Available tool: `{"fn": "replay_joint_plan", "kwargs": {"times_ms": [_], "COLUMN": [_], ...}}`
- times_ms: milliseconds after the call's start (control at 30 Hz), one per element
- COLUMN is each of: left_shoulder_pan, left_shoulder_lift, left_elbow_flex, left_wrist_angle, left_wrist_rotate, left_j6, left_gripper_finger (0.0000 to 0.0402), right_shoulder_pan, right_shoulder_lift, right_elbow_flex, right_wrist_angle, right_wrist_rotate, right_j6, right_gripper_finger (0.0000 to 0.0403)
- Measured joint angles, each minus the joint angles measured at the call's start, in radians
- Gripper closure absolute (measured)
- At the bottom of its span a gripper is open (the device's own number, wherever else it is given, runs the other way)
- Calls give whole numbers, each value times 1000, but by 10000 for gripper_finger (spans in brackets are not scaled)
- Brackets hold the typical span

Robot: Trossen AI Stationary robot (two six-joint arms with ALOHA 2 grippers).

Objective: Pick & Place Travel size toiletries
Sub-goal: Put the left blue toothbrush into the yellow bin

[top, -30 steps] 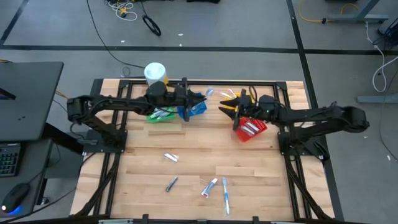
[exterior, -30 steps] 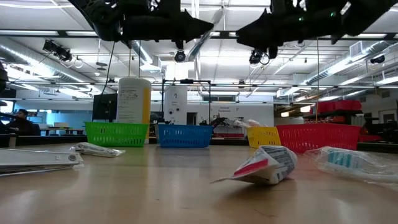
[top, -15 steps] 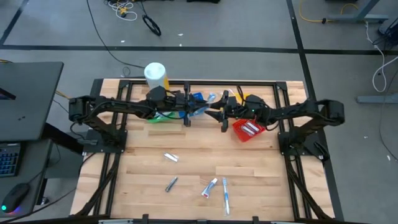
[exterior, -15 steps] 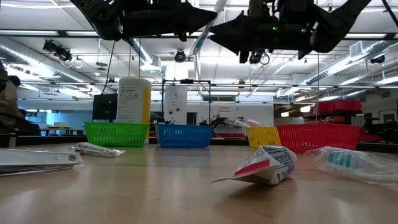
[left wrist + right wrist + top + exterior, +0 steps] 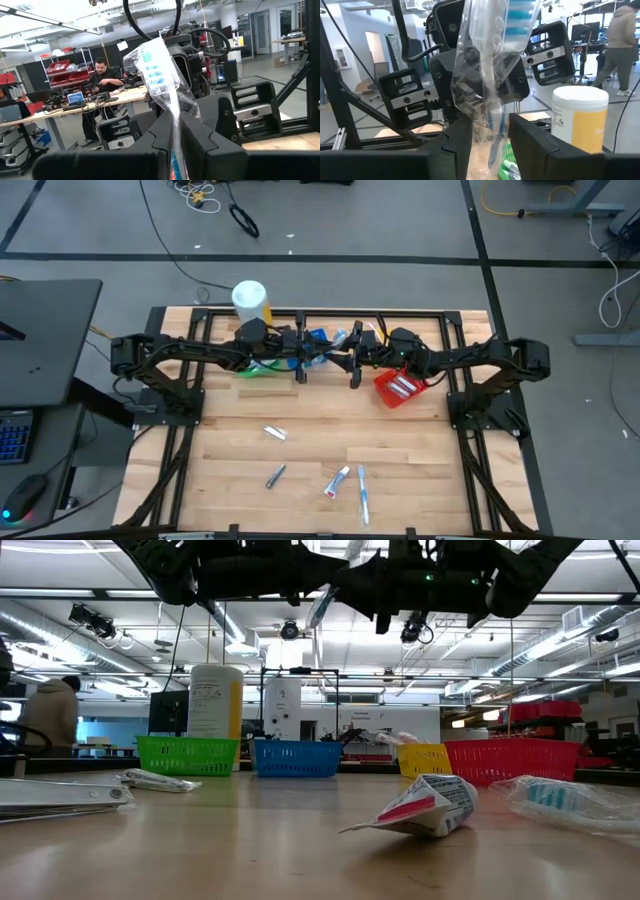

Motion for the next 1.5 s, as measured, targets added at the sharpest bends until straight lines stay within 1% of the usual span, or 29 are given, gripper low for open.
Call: {"fn": "replay_joint_plan", "kwargs": {"times_ms": [67, 200, 267, 433, 500, 567, 700, 767, 900, 967, 1033, 1067, 1133, 1367, 1500], "left_shoulder_pan": [0, 0, -1, 0, 0, 0, 0, -1, -2, -1, 0, 0, -1, -1, -1], "left_shoulder_lift": [0, 0, 0, -1, -1, -1, -1, -1, -1, -1, -1, -1, -1, -1, -1], "left_elbow_flex": [0, 0, 0, 0, 0, 0, 1, 0, 0, 0, 0, 0, 0, 0, 0], "left_wrist_angle": [0, -6, -7, -7, -9, -20, -89, -144, -264, -287, -301, -309, -312, -309, -309], "left_wrist_rotate": [0, -2, 0, 0, 0, -7, -63, -121, -247, -285, -305, -307, -307, -308, -308], "left_j6": [-3, -20, -25, -69, -66, -39, -31, -31, 4, 20, 21, 22, 22, 22, 22], "left_gripper_finger": [370, 370, 370, 369, 369, 363, 326, 300, 256, 243, 236, 234, 233, 236, 236], "right_shoulder_pan": [0, -4, -8, -8, -8, -7, -8, -9, -25, -50, -83, -101, -137, -230, -260], "right_shoulder_lift": [0, 0, 0, 0, -3, -22, -108, -165, -272, -297, -299, -291, -264, -118, -37], "right_elbow_flex": [0, 0, 0, 0, 0, 0, 0, 1, 2, 2, 2, 2, 2, 2, 1], "right_wrist_angle": [0, 2, 1, 0, -7, -56, -258, -366, -631, -773, -907, -949, -998, -1012, -1069], "right_wrist_rotate": [0, 1, 0, 0, 7, 34, 149, 247, 506, 618, 696, 715, 718, 717, 718], "right_j6": [0, -5, -8, -7, -9, -25, -53, -60, -63, -62, -49, -38, -26, -61, -60], "right_gripper_finger": [286, 350, 374, 379, 379, 379, 379, 379, 379, 379, 379, 379, 379, 379, 379]}}
